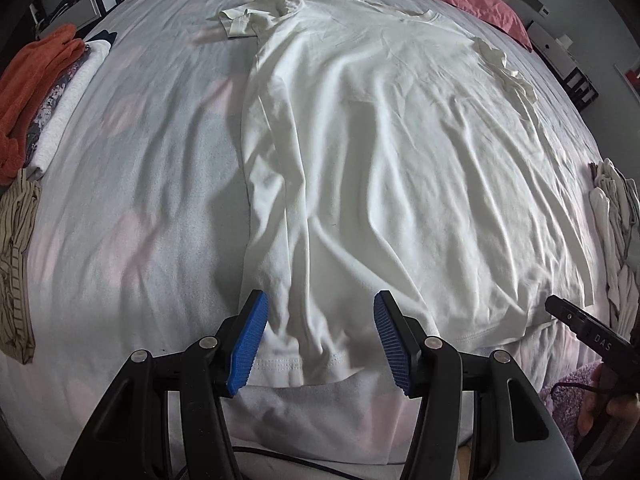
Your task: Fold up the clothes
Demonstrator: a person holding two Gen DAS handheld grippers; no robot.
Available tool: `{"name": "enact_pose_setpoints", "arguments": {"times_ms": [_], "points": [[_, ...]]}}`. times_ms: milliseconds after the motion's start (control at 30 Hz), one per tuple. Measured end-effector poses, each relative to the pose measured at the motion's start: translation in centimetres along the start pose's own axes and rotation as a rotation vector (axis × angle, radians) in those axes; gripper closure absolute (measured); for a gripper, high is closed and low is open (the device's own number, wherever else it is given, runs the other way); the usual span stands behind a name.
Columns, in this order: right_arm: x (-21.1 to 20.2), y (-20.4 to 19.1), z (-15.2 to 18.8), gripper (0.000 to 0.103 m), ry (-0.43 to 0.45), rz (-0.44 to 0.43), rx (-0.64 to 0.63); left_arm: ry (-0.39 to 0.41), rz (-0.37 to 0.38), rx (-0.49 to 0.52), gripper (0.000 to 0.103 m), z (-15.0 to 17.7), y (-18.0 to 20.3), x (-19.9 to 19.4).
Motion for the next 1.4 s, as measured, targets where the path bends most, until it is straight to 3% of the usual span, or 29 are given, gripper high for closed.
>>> {"name": "enact_pose_setpoints", "arguments": {"times_ms": [233, 533, 800, 867, 1033, 1167, 1400], "points": [[0.2, 0.9, -0.1, 0.054, -0.015, -0.042, 0.048, -0.014, 0.014, 0.008, 0.046, 0.2, -0.4, -1.1], [0.1, 0.0, 0.1, 0.054, -0.03, -0.104, 0.051, -0.044, 0.032, -0.053, 0.046, 1.3, -2.7, -3.1], [0.3, -2.4, 0.8, 0.054, -0.032, -0.099, -0.026, -0.146, 0.095, -0.224, 0.046, 2.2, -6.2, 0.6], [0.3, -2.0, 0.7, 0.054, -0.03, -0.103, -0.007, -0.126, 0.114, -0.244, 0.046, 2.0, -6.4, 0.6], [0.5, -1.8, 0.6, 0.054, -0.036, -0.1, 0.008, -0.064, 0.18, -0.168, 0.046, 1.6, -4.1, -0.7], [0.8, -2.4, 0.6, 0.054, -0.033, -0.09, -0.015, -0.107, 0.119, -0.076, 0.056, 2.3, -2.5, 0.6], [1.0, -2.6, 0.3, 0.055, -0.034, -0.09, -0.017, -0.129, 0.092, -0.041, 0.07, 2.7, -2.4, 1.3]]}}
Point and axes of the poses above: each gripper's, at about its wrist camera, not at the fingertips, and x roughly the way its jaws point, y to its right, z to its underside, the point moved 7 cm from there along x, roughly the way its jaws point
